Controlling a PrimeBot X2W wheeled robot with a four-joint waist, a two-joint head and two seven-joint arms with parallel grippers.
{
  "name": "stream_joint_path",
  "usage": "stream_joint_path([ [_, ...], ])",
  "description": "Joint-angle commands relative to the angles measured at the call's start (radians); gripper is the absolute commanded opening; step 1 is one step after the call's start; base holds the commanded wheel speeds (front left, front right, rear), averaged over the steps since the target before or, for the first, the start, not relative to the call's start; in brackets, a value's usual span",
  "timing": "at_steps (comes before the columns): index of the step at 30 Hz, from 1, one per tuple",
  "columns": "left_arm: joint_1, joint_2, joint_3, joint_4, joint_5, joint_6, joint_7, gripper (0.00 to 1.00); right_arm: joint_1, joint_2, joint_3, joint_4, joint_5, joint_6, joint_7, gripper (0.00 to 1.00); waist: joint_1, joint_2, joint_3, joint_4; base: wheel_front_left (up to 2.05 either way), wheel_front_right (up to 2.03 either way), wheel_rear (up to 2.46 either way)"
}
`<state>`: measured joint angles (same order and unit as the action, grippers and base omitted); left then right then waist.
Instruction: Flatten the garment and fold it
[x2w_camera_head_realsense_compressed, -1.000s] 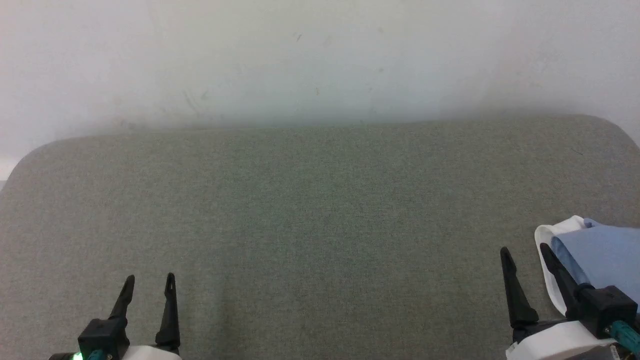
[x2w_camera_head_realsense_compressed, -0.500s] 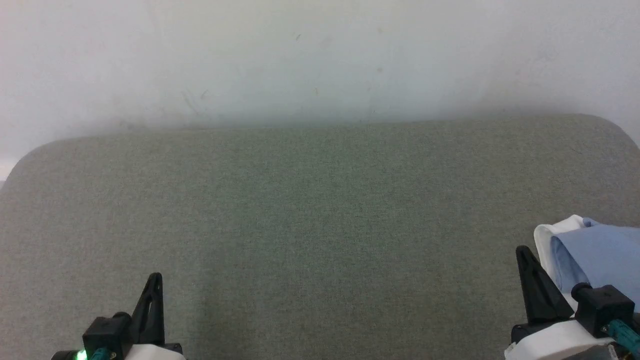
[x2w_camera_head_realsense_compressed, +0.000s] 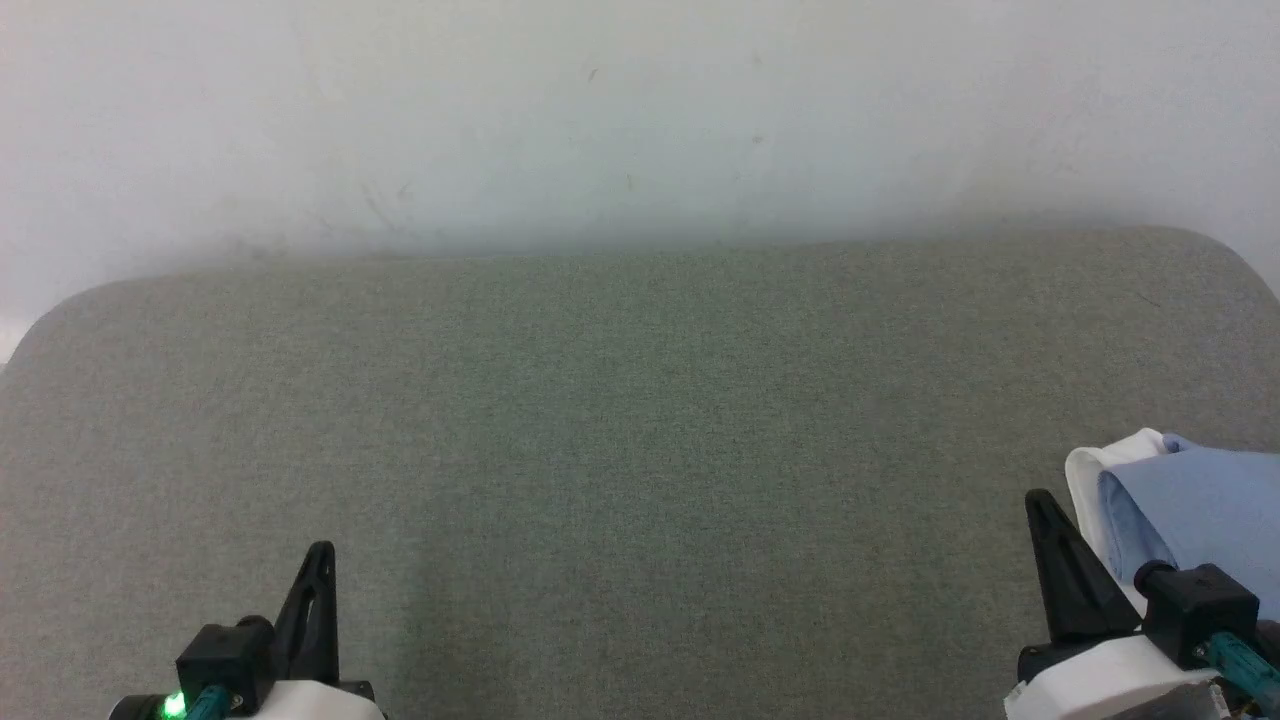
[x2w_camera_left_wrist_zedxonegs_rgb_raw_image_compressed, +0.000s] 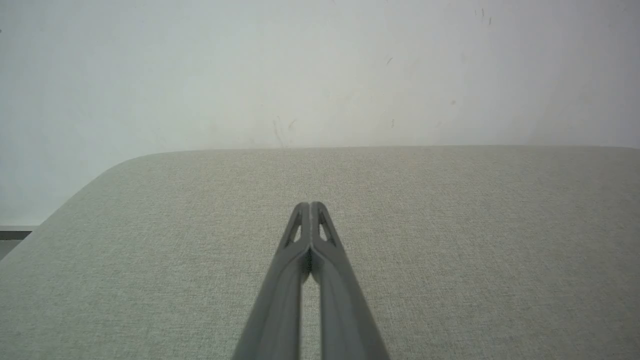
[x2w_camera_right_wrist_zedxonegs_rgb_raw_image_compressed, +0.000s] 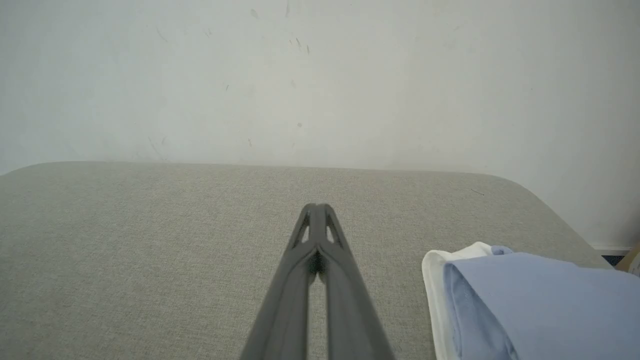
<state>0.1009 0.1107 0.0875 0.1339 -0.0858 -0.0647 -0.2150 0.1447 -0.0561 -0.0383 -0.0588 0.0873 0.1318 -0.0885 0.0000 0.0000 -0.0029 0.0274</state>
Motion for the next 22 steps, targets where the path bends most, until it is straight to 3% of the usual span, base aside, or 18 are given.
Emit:
stream_joint_path([
  [1, -0.016, -0.005, -0.005, -0.009, 0.015, 0.008, 0.006, 0.00, -0.018, 0.001, 0.001, 0.004, -0.007, 0.000, 0.003, 0.00, 0.0000, 0.0000, 0.000, 0.000, 0.00, 0.00, 0.00],
  [22, -0.033, -0.017, -0.022, -0.035, 0.030, 0.019, 0.049, 0.00, -0.044, 0.002, 0.009, 0.015, -0.024, 0.000, 0.020, 0.00, 0.0000, 0.0000, 0.001, -0.006, 0.00, 0.00, 0.00],
])
